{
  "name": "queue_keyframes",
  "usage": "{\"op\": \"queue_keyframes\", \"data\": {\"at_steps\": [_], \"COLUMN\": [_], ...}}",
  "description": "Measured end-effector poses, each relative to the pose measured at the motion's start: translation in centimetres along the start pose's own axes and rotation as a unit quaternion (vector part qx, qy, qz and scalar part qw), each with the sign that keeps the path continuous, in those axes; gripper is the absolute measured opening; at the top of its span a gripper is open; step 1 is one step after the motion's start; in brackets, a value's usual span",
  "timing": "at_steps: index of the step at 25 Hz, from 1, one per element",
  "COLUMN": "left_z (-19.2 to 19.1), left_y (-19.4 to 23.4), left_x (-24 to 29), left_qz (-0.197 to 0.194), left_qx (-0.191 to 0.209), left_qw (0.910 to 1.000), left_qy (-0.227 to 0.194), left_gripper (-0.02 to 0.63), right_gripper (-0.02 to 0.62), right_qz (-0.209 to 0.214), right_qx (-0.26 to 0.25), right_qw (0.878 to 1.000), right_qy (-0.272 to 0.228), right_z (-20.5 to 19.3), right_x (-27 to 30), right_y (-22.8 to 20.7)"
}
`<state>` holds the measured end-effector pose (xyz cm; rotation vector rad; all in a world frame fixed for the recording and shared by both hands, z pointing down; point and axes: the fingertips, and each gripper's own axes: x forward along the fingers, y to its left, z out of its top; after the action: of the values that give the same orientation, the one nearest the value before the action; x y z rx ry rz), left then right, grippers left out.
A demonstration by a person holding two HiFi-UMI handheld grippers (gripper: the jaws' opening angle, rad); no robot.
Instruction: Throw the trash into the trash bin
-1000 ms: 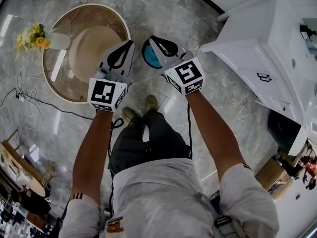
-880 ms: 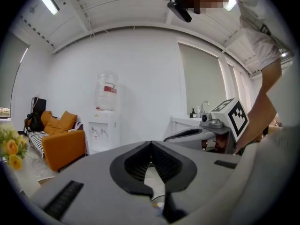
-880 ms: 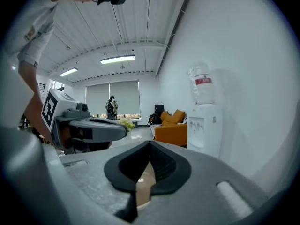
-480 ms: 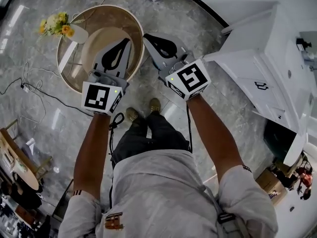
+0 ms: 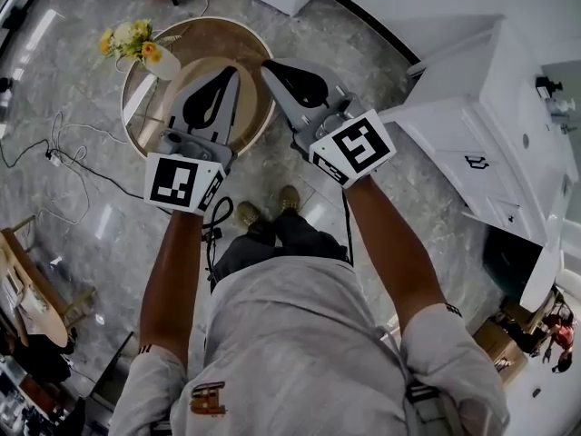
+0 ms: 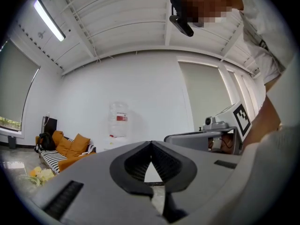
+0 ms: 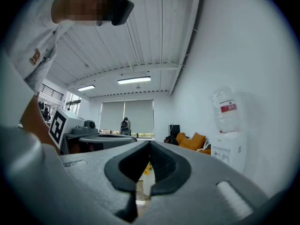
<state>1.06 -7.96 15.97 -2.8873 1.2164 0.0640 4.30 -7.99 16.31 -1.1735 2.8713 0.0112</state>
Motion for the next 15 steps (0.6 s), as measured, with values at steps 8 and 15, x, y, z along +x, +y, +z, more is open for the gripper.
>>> {"op": "queue_keyframes", "data": {"at_steps": [8,15], "left_z": [2.8,3.9], "left_y": [-0.1,-0.3], "left_x": [-2.4,-3.8], "left_qz": [0.000,0.000], "left_qx": [0.002,0.002], "left_qw": [0.9998,0.9997], "left_qy": [-0.019,-0.026], "left_gripper": [-0.002,-0.002], "right_gripper": [0.000,0.000], "right_qz": [0.001,0.002], "right_qx": [0.006,0.000], "right_qw": [1.000,1.000], "right_qy": [-0.011,-0.009], "right_z": [2.1,3.1], "right_x": [-0.1,0.0], "right_y": [2.6,3.9]}}
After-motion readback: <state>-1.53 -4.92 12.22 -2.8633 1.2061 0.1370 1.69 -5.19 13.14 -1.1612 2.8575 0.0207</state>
